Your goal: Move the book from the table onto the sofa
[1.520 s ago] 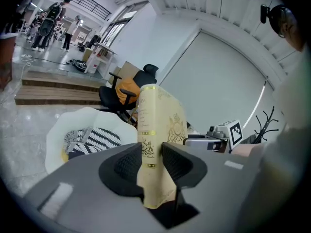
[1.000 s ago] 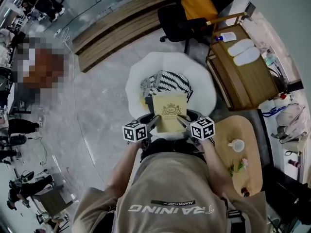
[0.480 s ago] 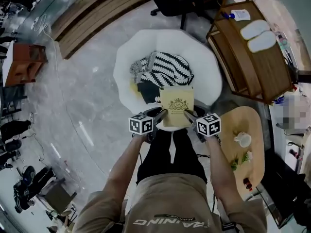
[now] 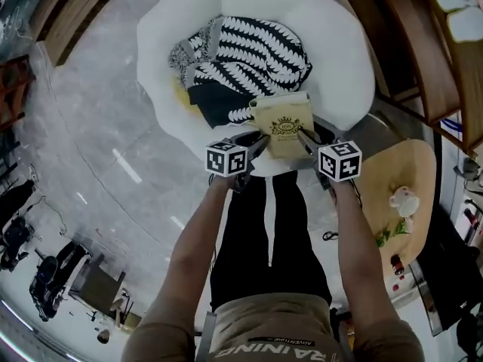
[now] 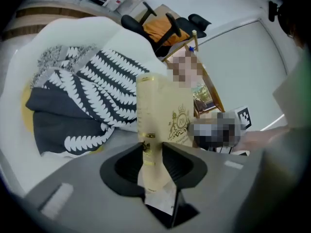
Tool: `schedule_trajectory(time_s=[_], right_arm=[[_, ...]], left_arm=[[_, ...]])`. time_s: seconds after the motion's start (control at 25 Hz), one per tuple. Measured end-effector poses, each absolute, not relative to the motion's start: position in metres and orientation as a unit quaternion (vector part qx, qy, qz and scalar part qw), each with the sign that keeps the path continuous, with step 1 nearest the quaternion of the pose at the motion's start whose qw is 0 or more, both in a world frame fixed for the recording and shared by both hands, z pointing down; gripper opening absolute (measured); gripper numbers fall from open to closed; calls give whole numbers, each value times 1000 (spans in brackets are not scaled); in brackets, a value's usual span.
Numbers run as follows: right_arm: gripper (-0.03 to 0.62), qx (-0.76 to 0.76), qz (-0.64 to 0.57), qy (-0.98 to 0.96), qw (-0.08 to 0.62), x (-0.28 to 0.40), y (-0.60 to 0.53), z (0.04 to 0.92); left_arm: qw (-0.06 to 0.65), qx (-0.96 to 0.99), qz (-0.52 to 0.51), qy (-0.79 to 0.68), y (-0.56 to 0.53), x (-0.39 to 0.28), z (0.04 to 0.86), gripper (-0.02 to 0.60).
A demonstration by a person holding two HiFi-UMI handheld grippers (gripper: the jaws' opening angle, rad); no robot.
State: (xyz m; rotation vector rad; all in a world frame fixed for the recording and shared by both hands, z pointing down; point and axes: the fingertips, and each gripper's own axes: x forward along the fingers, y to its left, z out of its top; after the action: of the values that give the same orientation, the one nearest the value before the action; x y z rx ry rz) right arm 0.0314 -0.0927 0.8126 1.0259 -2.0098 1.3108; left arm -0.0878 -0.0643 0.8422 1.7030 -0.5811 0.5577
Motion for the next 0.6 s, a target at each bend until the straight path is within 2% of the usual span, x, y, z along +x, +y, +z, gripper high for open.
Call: schedule_trajectory(time_s=[0.2,0.6], right_arm=[[215,406,477,-727,281,45,-113,868],[215,444,480,-695,298,53,-118,910]], left_arm=[[599,721,237,-255,-82,-70,905,121],[614,695,239,-289,-93,-63,954,107]])
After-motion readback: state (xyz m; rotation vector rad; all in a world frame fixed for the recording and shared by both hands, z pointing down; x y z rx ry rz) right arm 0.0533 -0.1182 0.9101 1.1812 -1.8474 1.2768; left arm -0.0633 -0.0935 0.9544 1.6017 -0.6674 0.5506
